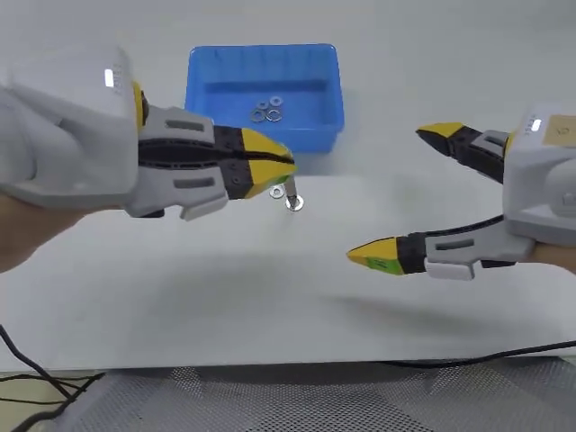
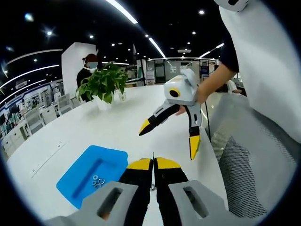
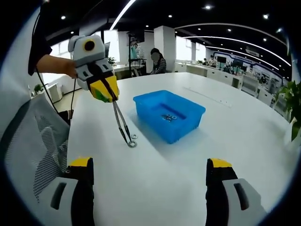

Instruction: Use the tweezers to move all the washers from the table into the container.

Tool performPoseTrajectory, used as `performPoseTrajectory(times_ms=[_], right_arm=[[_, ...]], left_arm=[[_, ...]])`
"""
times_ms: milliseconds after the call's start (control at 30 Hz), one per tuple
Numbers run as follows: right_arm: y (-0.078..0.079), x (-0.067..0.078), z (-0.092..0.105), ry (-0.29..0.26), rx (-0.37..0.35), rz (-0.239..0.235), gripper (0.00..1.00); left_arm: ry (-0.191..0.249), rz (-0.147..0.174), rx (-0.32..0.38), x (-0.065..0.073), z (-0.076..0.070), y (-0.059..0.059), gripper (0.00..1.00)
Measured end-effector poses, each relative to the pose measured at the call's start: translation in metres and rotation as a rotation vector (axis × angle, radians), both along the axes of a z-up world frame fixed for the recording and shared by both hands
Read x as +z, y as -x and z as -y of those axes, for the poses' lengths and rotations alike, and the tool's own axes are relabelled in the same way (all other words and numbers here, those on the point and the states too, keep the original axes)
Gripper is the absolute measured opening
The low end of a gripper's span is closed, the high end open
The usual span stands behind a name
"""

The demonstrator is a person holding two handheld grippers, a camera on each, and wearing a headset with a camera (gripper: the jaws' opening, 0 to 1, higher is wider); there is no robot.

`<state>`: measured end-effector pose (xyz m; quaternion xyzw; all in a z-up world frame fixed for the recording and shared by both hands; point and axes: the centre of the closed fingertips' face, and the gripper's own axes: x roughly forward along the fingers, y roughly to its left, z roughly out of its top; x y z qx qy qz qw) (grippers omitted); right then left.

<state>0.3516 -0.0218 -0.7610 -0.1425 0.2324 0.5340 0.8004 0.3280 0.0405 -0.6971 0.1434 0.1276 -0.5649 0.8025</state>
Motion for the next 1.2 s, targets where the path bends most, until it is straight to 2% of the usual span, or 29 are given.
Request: performPoseTrajectory(times_ms=[67,100,167,300,367,433,667,767,800,867,1000,1100,1200], right_arm=[[0.000,0.000,0.001,-0.003,-0.006,-0.003,1.00],[0.000,-0.001,0.001,-0.004,-0.007,-0.005,1.00],[0.000,-0.002,0.002,-0.004,-0.010,-0.009,1.00],[0.001,-0.004,0.003,-0.001,-0.010,-0.019,1.00],[0.002,-0.003,0.002,-0.003,-0.009,-0.022,1.00],[0.001,-0.002,-0.001,-0.013,-0.011,-0.025,1.00],[0.006,0.000,-0.017,-0.027,0.036,-0.039,0.99],[0.012,-0.010,-0.019,0.012,0.074,-0.066,0.95],[0.013,-0.016,-0.018,0.040,0.083,-0.074,0.92],[0.015,-0.020,-0.018,0.053,0.095,-0.088,0.84],[0.017,-0.014,-0.028,0.015,0.121,-0.102,0.73],[0.016,-0.010,-0.039,-0.007,0.144,-0.100,0.68],[0.016,-0.006,-0.049,-0.030,0.169,-0.097,0.59]], left_arm=[[-0.001,0.001,0.000,-0.001,0.000,-0.001,0.04],[0.014,-0.007,0.003,0.000,0.001,-0.001,0.04],[0.009,-0.004,0.004,0.000,0.000,-0.002,0.04],[0.012,-0.020,0.003,0.000,0.001,-0.003,0.04],[0.002,-0.028,0.001,0.001,0.000,-0.004,0.04],[-0.002,-0.055,-0.008,0.000,-0.001,-0.003,0.04],[-0.034,-0.079,-0.022,-0.002,-0.004,-0.003,0.04],[-0.040,-0.102,-0.038,-0.003,-0.003,-0.004,0.04],[-0.046,-0.108,-0.042,-0.003,-0.003,-0.005,0.04],[-0.068,-0.117,-0.053,-0.002,0.000,-0.006,0.04],[-0.102,-0.111,-0.080,-0.003,0.001,-0.006,0.04],[-0.100,-0.120,-0.091,-0.003,0.001,-0.006,0.04],[-0.099,-0.121,-0.094,-0.003,0.002,-0.006,0.04]])
